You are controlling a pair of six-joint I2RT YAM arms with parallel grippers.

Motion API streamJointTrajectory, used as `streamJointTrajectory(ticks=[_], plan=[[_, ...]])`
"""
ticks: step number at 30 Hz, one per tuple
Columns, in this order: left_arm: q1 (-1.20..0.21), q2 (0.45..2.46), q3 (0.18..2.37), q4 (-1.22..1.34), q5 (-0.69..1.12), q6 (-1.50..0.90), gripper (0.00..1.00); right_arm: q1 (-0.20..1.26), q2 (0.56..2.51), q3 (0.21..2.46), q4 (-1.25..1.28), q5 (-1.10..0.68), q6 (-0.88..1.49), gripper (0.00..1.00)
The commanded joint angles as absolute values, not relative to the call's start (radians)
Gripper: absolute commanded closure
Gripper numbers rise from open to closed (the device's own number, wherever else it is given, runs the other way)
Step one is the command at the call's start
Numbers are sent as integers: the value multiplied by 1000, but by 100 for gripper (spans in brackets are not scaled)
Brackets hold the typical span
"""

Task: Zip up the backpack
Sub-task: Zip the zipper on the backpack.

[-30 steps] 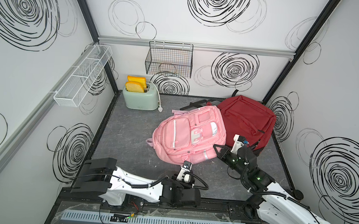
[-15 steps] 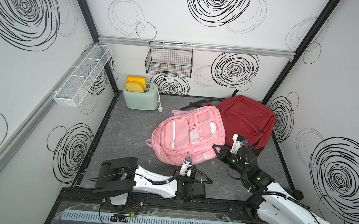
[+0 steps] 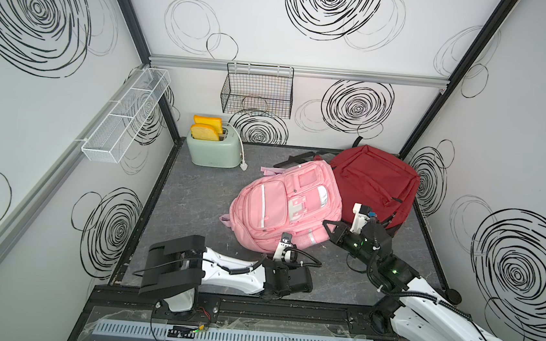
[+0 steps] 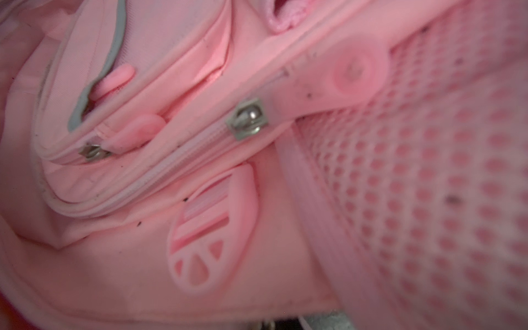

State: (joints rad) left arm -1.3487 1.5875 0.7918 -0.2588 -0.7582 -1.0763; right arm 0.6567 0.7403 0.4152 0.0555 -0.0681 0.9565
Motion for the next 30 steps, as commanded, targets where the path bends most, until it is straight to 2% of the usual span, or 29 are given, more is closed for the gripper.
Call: streamJointTrajectory(ticks=[1, 6, 9, 11, 21, 26, 28, 30], plan=[[-1322, 1500, 725, -223, -718, -1054, 100, 656, 709, 492, 102, -50, 924, 100], [-1241, 1317, 562, 25, -433, -918, 100, 648, 723, 495, 87, -43, 916, 100], [-1154, 1221, 466, 128, -234, -880, 100, 636, 734, 497, 83, -54, 910, 100], [-1109, 1171, 435, 131, -162, -861, 100, 628, 736, 494, 85, -67, 908, 100], [-928, 1010, 322, 116, 29, -824, 100, 570, 735, 488, 84, -128, 905, 100], [-904, 1012, 292, 152, 66, -826, 98, 561, 735, 495, 77, -137, 905, 100], [-900, 1019, 282, 174, 78, -827, 92, 558, 736, 497, 78, -140, 904, 100], [-893, 1024, 274, 188, 93, -827, 93, 556, 740, 500, 78, -146, 904, 100]])
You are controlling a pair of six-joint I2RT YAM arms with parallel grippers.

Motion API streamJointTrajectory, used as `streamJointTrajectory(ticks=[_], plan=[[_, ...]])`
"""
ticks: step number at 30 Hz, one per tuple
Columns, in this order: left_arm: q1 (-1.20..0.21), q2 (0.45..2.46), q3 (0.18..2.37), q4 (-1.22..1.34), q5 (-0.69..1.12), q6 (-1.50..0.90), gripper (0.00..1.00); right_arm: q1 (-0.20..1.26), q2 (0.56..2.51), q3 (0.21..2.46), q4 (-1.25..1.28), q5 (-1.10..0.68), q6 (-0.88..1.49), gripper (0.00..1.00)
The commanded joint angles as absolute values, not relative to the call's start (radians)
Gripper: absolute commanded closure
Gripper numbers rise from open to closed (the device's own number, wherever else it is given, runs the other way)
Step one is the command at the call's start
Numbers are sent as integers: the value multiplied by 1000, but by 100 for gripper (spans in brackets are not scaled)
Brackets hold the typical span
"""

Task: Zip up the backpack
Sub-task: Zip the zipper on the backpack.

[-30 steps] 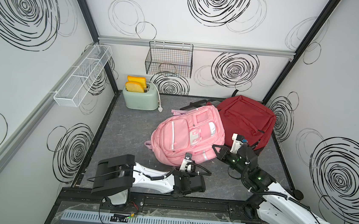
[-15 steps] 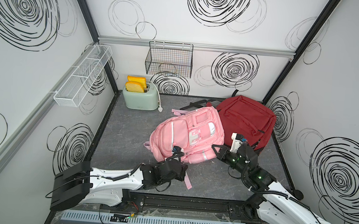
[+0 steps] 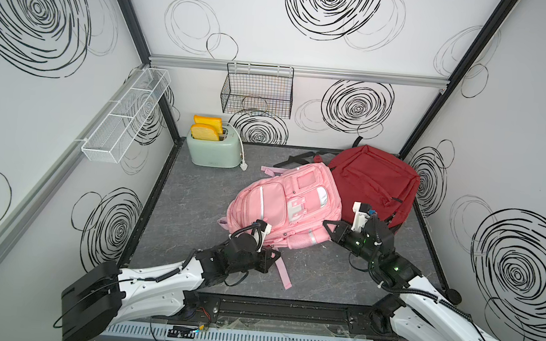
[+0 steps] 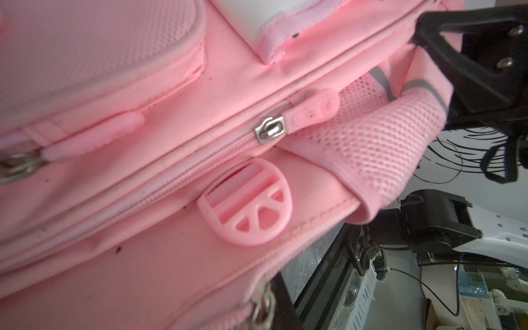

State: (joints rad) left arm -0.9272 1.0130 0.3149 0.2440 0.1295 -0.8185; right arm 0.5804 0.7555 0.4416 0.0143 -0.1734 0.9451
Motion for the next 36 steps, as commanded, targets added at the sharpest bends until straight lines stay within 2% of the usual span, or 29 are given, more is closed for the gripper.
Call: streamJointTrajectory(ticks=[1, 2, 3, 15, 19, 27, 29, 31, 34, 36], plan=[[-891, 1025, 272, 192, 97, -827, 95, 555, 742, 502, 76, -146, 903, 100], [-888, 1027, 268, 195, 101, -826, 100, 555, 742, 505, 74, -146, 901, 100], [-884, 1027, 267, 196, 108, -824, 100, 553, 746, 505, 73, -146, 898, 100], [-872, 1089, 262, 114, 57, -806, 100, 501, 804, 592, 12, -110, 806, 100], [-880, 1125, 267, 111, 34, -800, 100, 439, 904, 664, 4, -159, 743, 100], [-927, 1151, 296, 200, 57, -795, 100, 407, 1119, 787, -76, -166, 648, 100], [-950, 1153, 307, 225, 61, -789, 100, 394, 1142, 796, -104, -162, 644, 85], [-971, 1160, 317, 247, 62, -788, 100, 382, 1152, 791, -122, -159, 655, 65], [-991, 1181, 326, 302, 87, -788, 100, 378, 1138, 760, -121, -169, 699, 44], [-1006, 1198, 337, 323, 88, -788, 100, 378, 1106, 706, -82, -192, 748, 35]])
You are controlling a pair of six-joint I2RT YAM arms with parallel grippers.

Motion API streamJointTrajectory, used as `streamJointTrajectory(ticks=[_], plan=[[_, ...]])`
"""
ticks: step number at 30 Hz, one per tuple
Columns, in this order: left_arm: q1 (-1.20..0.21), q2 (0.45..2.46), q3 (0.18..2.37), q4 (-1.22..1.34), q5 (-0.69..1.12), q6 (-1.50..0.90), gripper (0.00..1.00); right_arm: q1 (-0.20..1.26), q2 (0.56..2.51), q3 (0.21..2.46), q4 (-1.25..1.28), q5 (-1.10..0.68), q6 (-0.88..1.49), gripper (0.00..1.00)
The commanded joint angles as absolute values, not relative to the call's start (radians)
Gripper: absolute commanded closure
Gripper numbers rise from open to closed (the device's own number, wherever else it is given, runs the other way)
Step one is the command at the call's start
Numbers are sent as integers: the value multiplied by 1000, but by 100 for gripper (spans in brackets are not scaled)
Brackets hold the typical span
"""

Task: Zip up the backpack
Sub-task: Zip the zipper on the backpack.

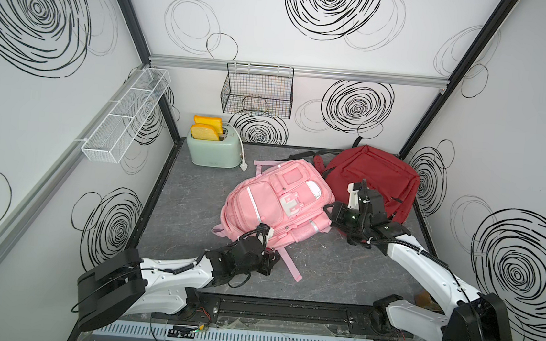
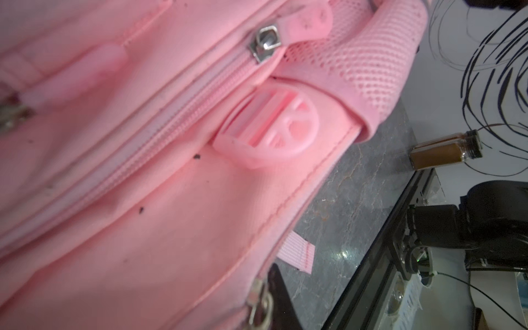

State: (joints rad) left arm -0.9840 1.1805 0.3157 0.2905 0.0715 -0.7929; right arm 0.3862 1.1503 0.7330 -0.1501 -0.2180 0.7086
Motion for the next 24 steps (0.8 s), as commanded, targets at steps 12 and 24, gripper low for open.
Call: streamJointTrajectory(ticks=[12, 24], plan=[[-1022, 1241, 356, 376, 78, -785, 100, 433, 786, 387, 25, -246, 1076, 21], [-1022, 1249, 377, 382, 81, -782, 100, 663, 891, 278, 197, -199, 1210, 20]])
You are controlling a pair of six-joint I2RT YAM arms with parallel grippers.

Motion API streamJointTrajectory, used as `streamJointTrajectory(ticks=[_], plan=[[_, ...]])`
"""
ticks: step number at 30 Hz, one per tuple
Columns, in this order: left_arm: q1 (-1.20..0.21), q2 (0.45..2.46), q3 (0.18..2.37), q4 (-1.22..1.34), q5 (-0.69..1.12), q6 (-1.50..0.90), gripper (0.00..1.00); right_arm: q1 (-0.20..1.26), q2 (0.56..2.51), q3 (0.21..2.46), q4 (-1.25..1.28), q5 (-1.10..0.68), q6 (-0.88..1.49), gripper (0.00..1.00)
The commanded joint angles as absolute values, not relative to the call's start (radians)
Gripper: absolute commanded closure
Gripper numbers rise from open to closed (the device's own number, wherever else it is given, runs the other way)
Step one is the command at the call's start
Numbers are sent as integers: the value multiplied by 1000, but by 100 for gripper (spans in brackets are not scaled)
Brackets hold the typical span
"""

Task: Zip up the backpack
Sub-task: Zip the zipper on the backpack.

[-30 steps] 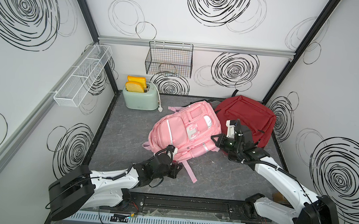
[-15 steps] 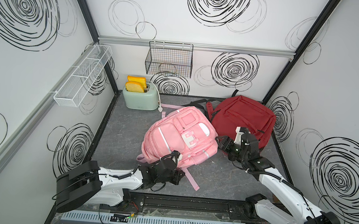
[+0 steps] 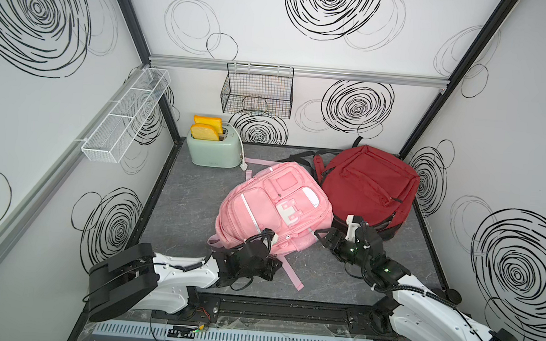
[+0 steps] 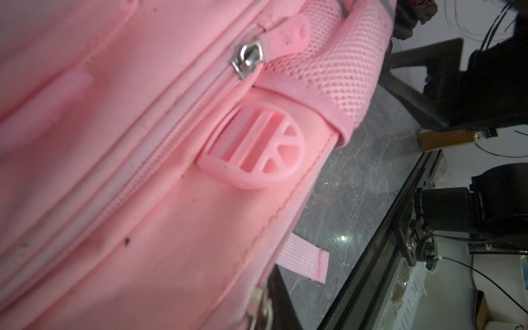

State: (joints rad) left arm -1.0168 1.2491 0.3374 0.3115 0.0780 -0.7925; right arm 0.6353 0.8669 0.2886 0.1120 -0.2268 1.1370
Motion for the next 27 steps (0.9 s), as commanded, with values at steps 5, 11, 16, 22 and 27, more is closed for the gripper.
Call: streamJointTrajectory(ticks=[5, 11, 16, 22, 27], plan=[[-1026, 1239, 383, 379, 90, -785, 100, 695, 965, 263, 288, -193, 1230, 20], [-1040, 1212, 390, 368, 104, -791, 100, 696, 1087, 278, 434, -215, 1196, 19], [-1045, 1216, 400, 367, 123, -789, 100, 698, 1181, 354, 491, -238, 1143, 21], [-1052, 1235, 408, 372, 140, -782, 100, 695, 1234, 421, 505, -250, 1083, 44], [-1051, 1239, 401, 368, 129, -777, 100, 696, 1244, 467, 481, -256, 1028, 85]])
